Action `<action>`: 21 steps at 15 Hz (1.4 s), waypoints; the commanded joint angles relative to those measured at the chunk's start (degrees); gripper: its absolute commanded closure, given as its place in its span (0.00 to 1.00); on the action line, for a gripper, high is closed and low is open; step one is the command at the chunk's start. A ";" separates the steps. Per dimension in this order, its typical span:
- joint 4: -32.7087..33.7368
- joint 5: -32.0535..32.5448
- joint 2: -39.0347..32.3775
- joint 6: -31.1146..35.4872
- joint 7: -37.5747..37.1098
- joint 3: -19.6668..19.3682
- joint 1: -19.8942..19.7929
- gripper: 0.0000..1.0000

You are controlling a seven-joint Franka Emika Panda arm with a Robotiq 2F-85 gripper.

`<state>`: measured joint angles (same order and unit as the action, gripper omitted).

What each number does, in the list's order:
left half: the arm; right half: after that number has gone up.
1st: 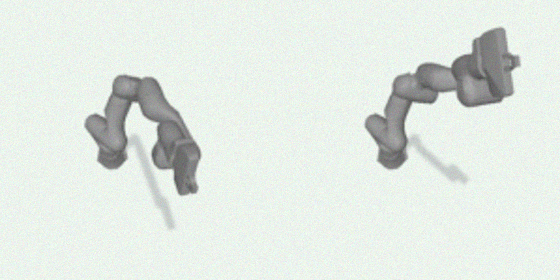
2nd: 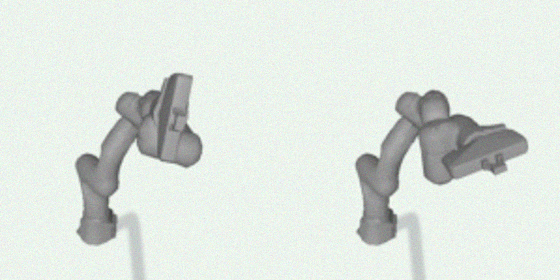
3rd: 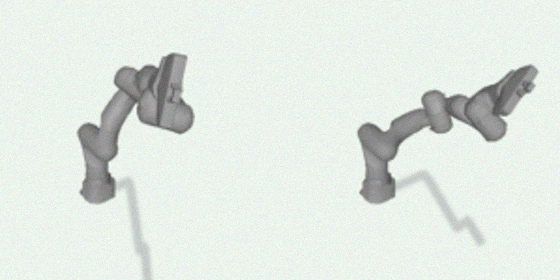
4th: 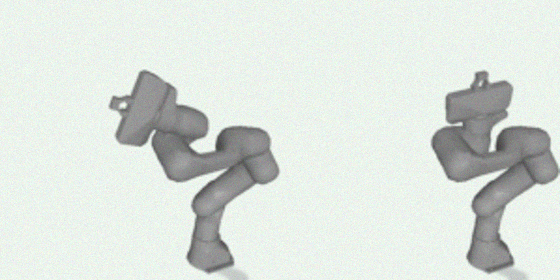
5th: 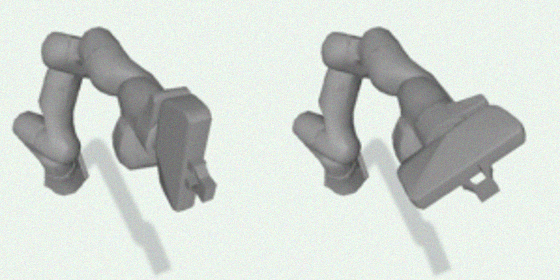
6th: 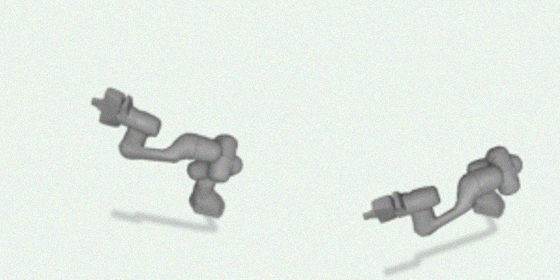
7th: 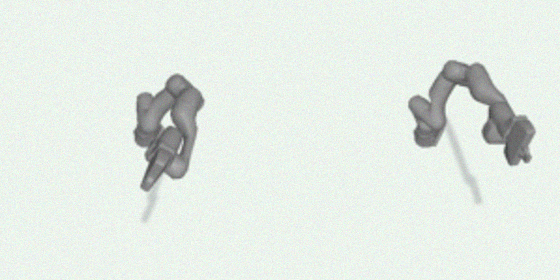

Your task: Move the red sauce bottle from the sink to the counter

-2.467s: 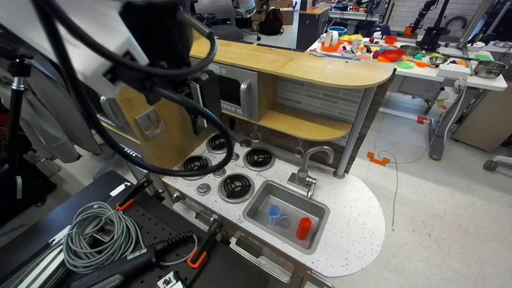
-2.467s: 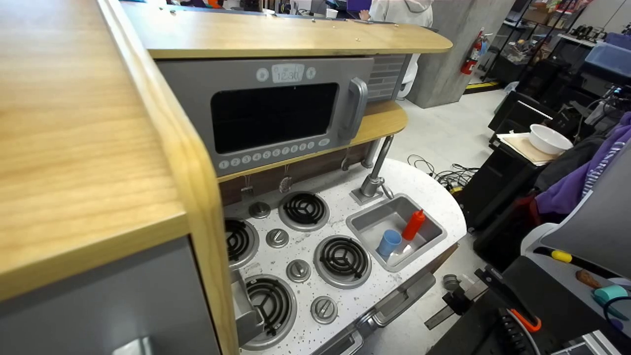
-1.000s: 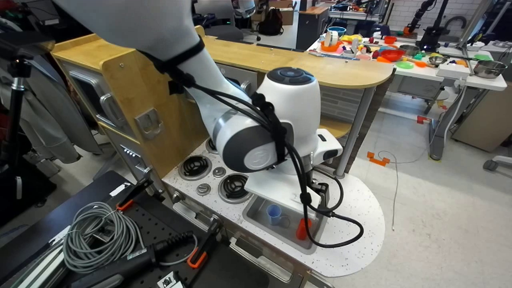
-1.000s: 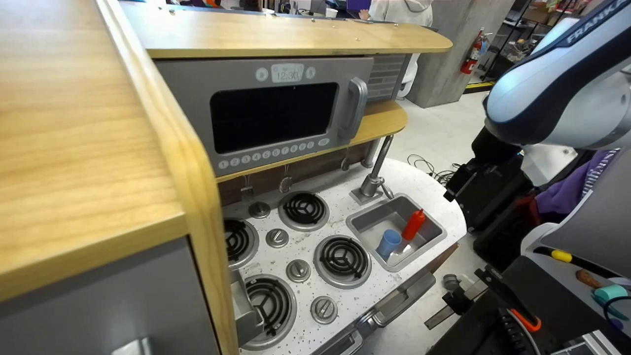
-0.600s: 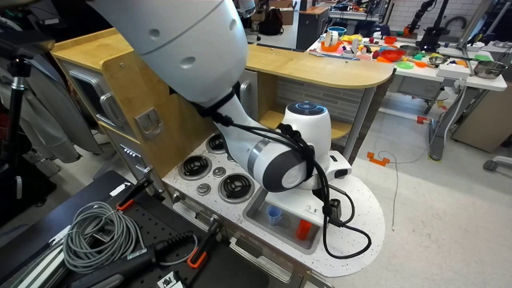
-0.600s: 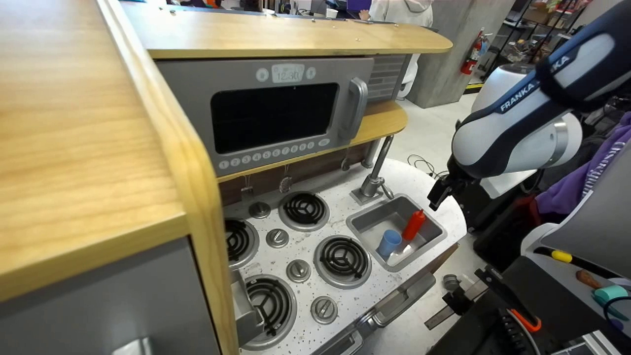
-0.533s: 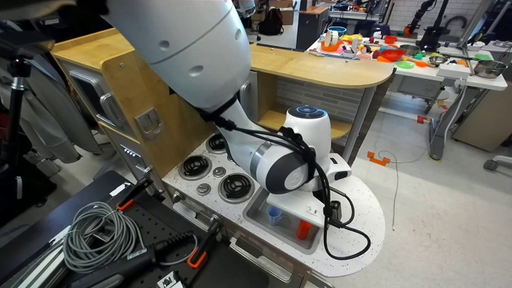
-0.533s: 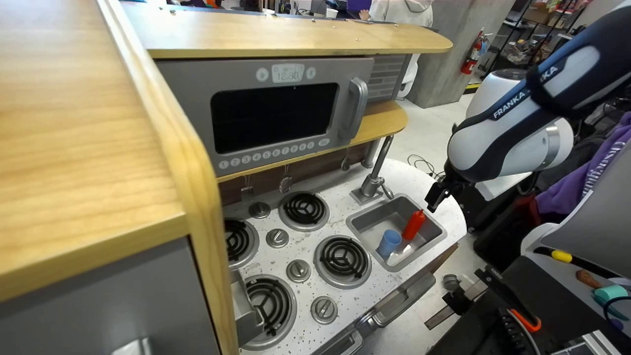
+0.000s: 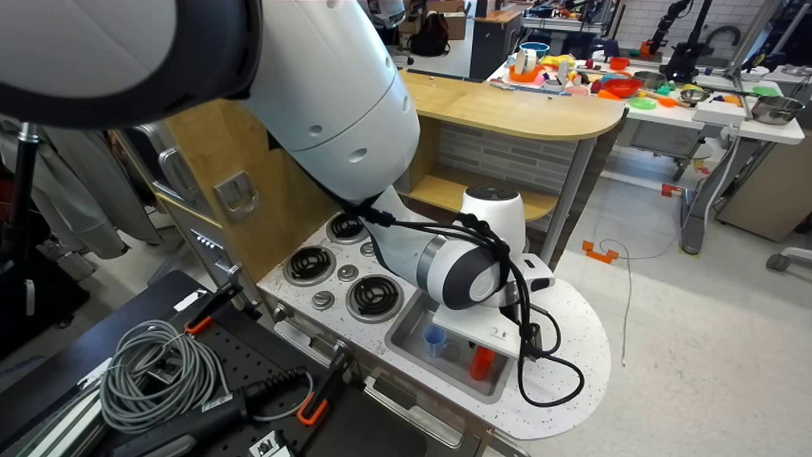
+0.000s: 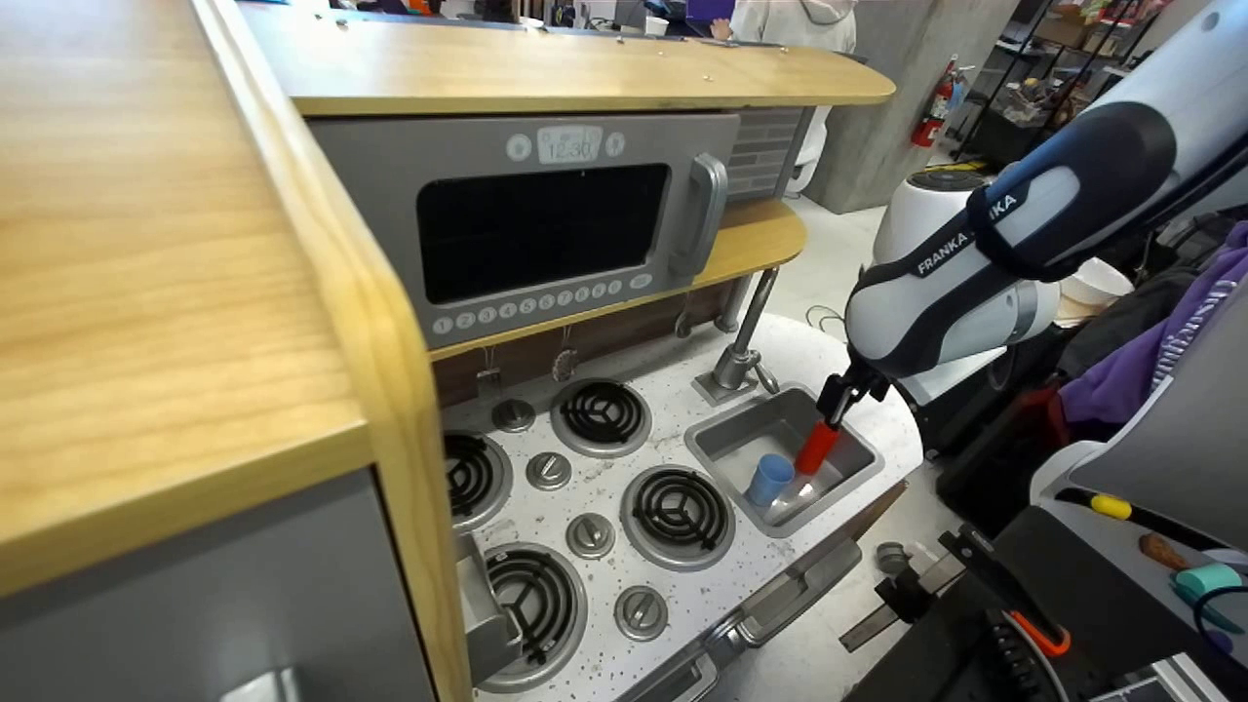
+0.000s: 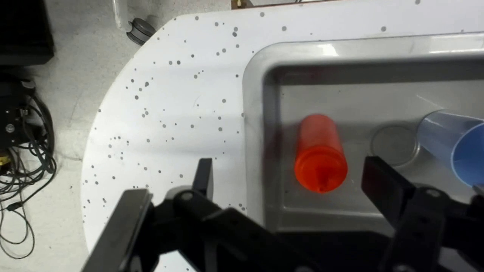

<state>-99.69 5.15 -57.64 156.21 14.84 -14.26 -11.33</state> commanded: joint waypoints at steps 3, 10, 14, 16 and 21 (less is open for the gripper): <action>6.44 3.01 -3.01 -9.04 -0.69 0.92 -0.75 0.00; 9.76 4.50 -5.17 -13.59 1.17 2.49 -1.73 0.00; 11.05 4.54 -6.32 -13.30 5.14 4.60 -2.93 0.00; 11.75 4.51 -6.88 -13.65 6.31 5.16 -3.04 0.00; 13.80 4.38 -8.27 -16.36 6.04 4.85 -2.58 0.34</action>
<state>-89.71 7.82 -64.05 143.36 20.70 -10.53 -12.41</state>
